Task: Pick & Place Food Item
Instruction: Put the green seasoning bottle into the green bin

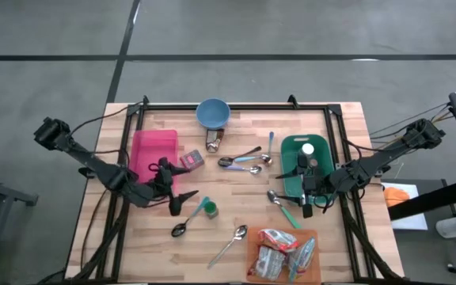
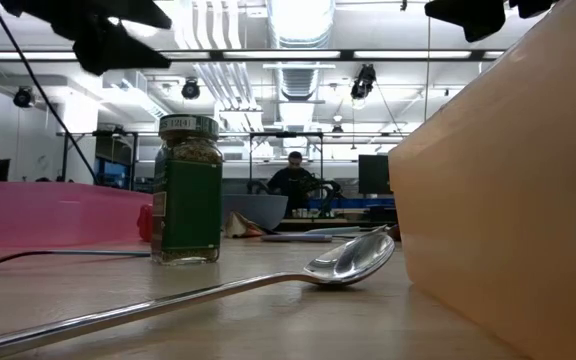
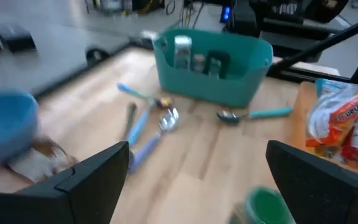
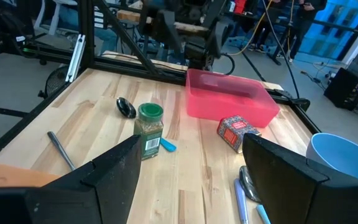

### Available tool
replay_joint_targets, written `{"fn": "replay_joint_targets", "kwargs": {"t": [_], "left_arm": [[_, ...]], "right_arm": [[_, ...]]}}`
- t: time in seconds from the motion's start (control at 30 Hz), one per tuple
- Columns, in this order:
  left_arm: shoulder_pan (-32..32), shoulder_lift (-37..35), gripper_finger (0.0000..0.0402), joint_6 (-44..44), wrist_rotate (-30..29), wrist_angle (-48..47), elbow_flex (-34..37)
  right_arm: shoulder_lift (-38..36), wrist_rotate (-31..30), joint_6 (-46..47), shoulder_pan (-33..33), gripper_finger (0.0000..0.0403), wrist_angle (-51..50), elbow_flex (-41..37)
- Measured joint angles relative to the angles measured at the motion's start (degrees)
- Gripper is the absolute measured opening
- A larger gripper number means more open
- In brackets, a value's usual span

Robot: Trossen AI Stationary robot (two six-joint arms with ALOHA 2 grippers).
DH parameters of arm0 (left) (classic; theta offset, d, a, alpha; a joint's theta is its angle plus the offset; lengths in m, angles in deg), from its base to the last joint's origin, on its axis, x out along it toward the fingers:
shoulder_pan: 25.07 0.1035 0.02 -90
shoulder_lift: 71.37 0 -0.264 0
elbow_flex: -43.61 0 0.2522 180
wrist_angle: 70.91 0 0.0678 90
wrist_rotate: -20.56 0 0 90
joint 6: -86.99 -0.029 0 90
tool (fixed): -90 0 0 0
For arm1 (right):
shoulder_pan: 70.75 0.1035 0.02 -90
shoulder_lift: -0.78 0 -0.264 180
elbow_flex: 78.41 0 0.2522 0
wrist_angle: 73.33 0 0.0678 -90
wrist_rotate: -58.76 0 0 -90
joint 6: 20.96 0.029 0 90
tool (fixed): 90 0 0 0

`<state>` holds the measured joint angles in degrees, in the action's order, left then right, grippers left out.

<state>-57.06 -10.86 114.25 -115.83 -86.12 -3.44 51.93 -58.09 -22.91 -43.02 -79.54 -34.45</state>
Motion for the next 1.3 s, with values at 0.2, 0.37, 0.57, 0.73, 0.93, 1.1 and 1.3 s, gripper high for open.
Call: {"fn": "replay_joint_targets", "kwargs": {"t": [0.2,0.37,0.57,0.73,0.93,1.1,1.3], "left_arm": [[-5.6,8.6,0.0379,4.3,0.6,5.5,1.5],[-13.7,16.0,0.0379,4.4,-7.3,12.5,1.7],[-18.0,28.6,0.0379,12.3,-19.4,18.1,1.4],[-17.6,36.3,0.0379,20.2,-20.8,19.2,-1.0],[-17.5,41.4,0.0379,20.5,-22.0,19.0,-4.1],[-16.9,43.7,0.0379,22.8,-22.0,18.6,-5.1],[-14.5,46.2,0.0379,27.3,-19.8,18.7,-5.1]], "right_arm": [[0.0,0.0,0.0,0.0,0.0277,0.0,0.0],[0.0,0.0,0.0,0.0,0.0277,0.0,0.0],[0.0,0.0,0.0,0.0,0.0277,0.0,0.0],[0.0,0.0,0.0,0.0,0.0277,0.0,0.0],[0.0,0.0,0.0,0.0,0.0277,0.0,0.0],[0.0,0.0,0.0,0.0,0.0277,0.0,0.0],[0.0,0.0,0.0,0.0,0.0277,0.0,0.0]]}}
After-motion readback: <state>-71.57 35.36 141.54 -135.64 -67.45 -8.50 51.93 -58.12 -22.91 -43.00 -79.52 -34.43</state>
